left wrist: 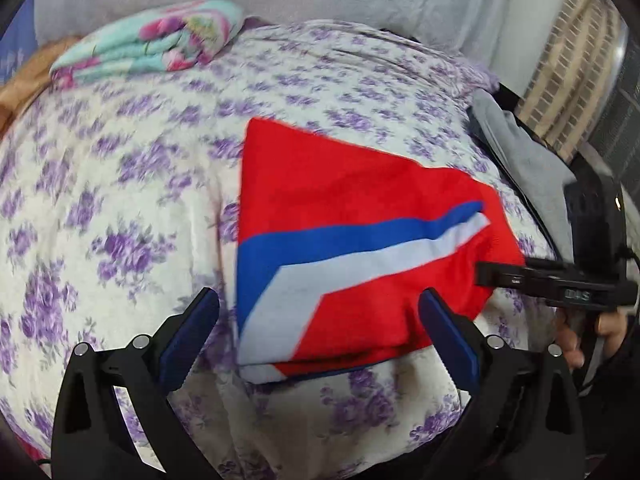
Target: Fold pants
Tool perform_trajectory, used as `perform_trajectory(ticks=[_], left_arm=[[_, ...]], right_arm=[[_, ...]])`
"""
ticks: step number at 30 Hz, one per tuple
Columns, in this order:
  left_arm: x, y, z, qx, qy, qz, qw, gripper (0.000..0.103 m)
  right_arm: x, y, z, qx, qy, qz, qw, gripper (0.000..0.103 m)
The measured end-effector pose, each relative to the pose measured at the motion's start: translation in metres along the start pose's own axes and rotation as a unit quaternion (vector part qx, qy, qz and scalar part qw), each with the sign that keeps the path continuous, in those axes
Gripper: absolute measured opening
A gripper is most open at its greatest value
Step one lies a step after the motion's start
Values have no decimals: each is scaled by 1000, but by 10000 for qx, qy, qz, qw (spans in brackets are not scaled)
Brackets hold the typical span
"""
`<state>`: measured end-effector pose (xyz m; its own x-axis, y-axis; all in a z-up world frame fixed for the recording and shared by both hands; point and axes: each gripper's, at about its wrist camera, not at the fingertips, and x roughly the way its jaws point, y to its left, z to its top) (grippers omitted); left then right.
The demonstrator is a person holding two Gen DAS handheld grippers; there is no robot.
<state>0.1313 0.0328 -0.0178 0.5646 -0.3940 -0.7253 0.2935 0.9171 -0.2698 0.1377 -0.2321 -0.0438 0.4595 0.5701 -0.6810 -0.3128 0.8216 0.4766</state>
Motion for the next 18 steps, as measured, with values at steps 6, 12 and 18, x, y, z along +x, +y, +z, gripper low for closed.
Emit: perform_trajectory(ticks=[6,12,18], left_arm=[[-17,45,17,-745,-235,-567,9953,98],[48,62,34,-1107,551,-2019,9716,98],[83,50,45,-852,896,-1890,9742,98]], right_arm=[[-59,-13,4,69,-910,-253,9955,100],[-4,-37,-1,945,2,625,9936,100],[39,-22,22,920,493,1275,9863,99]])
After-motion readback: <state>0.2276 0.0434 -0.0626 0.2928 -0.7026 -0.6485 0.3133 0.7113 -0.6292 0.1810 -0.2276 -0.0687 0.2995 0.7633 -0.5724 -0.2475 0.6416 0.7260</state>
